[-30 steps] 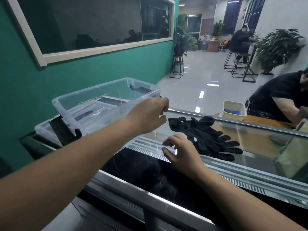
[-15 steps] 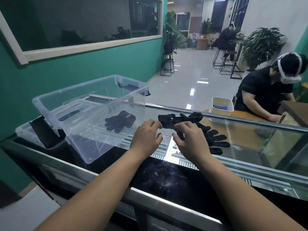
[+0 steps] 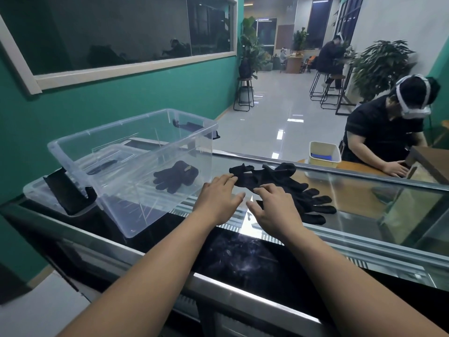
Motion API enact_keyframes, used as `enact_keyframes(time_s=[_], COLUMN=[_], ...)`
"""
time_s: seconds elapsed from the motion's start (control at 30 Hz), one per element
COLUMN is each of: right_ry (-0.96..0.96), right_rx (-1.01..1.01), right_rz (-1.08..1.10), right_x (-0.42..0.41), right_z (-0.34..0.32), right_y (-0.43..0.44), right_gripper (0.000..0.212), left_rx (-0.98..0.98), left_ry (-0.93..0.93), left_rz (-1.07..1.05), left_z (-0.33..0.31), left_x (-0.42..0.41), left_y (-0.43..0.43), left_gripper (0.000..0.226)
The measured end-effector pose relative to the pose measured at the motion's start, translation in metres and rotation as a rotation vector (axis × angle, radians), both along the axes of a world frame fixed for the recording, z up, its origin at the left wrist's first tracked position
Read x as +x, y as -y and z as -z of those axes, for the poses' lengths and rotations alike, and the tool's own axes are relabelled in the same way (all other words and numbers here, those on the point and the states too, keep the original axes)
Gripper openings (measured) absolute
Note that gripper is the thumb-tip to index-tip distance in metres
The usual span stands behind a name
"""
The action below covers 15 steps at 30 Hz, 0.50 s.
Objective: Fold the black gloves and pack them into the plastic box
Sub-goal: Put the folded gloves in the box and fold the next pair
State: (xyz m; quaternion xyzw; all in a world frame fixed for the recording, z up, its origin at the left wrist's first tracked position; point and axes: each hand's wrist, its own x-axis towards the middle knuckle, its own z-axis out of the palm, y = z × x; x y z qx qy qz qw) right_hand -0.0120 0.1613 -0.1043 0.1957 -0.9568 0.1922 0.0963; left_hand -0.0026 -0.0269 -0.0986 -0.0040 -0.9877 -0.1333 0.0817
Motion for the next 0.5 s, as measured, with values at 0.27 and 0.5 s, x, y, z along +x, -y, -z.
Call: enact_keyframes(time_s=[0.27, 0.5], right_ry=[0.023, 0.011], right_rx=[-0.106, -0.178], right_rz=[0.032, 0.035], right_x=[0.0, 0.001], right_z=[-0.005, -0.006], right_y=[-0.002, -0.003], right_gripper=[0.052, 0.038], left_rx=[-0.009, -0.043], left_ry=[-0.235, -0.531], left_rz=[-0.014, 0.116], left_z=[0.006, 0.014], left_x=[0.028, 0.06], left_y=[0.009, 0.004], left_gripper=[0.04, 0.022])
